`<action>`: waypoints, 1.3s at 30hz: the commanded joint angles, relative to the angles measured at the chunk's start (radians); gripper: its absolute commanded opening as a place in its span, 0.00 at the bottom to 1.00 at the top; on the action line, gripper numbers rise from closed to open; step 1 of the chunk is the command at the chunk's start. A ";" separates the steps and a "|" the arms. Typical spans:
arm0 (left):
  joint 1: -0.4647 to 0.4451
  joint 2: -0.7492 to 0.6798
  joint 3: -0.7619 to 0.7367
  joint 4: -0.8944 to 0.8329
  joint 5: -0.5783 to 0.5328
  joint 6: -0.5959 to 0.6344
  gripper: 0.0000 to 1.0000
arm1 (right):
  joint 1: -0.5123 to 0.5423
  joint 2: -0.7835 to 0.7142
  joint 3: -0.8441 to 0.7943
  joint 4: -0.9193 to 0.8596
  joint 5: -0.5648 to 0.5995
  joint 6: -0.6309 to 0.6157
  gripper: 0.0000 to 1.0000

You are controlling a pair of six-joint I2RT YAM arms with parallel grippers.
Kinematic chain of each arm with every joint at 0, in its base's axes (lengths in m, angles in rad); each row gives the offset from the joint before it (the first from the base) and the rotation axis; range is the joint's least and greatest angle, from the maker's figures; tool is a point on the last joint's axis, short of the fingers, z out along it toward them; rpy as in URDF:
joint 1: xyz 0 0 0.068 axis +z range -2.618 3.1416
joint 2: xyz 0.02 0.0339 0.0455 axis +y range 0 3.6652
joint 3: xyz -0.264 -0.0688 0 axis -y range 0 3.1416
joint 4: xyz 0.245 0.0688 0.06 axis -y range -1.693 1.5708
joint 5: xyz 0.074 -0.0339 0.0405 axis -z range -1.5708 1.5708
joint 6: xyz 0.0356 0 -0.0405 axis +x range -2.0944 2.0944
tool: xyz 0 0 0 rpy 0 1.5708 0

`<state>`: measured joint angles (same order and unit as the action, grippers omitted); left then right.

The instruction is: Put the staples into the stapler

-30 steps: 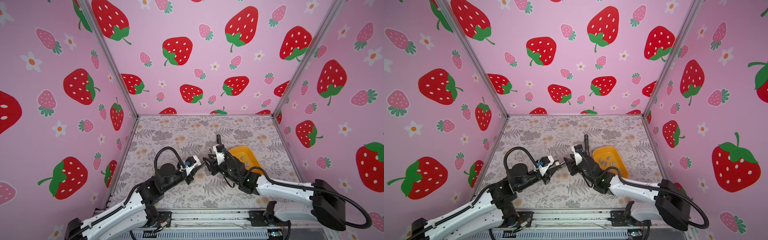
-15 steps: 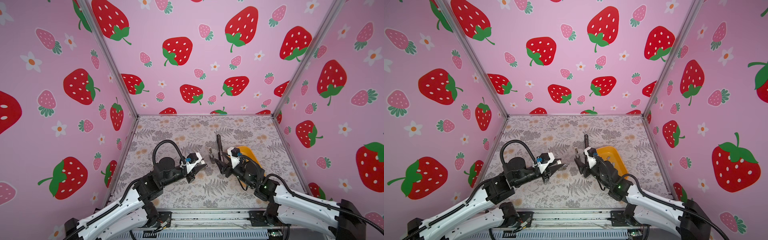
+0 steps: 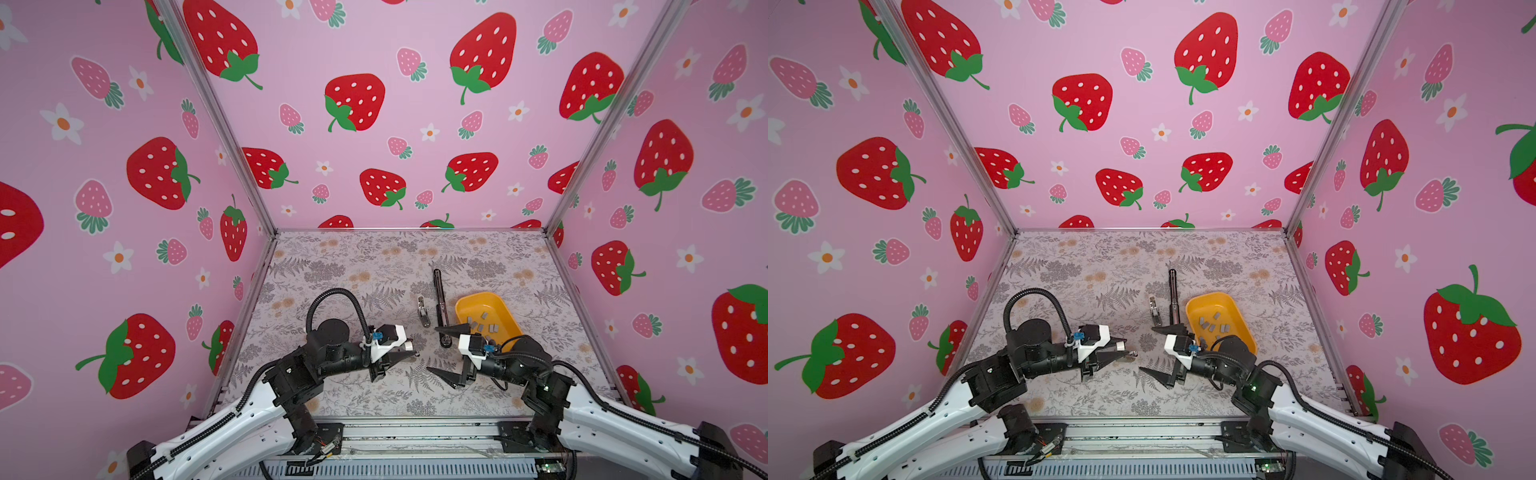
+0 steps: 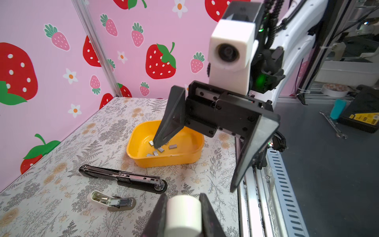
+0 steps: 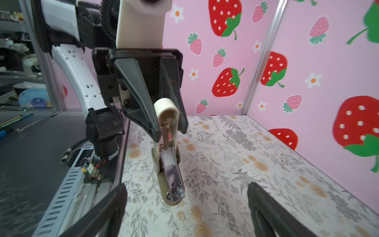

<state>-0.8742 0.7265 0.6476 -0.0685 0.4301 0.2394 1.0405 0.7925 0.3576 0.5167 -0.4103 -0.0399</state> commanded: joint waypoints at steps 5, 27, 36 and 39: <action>0.003 0.005 0.003 0.020 0.081 0.043 0.00 | 0.009 0.204 0.104 0.037 -0.218 -0.042 0.92; 0.001 0.036 0.007 0.033 0.109 0.058 0.00 | 0.040 0.335 0.153 0.120 -0.210 0.000 0.44; 0.001 0.006 0.006 0.032 0.095 0.043 0.12 | 0.043 0.349 0.153 0.121 -0.119 0.023 0.20; 0.001 -0.018 0.001 0.037 0.040 0.020 0.48 | 0.043 0.342 0.144 0.121 -0.058 0.033 0.16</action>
<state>-0.8726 0.7414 0.6456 -0.0731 0.5030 0.2596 1.0863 1.1320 0.4862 0.6243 -0.5610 -0.0219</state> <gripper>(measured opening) 0.426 0.293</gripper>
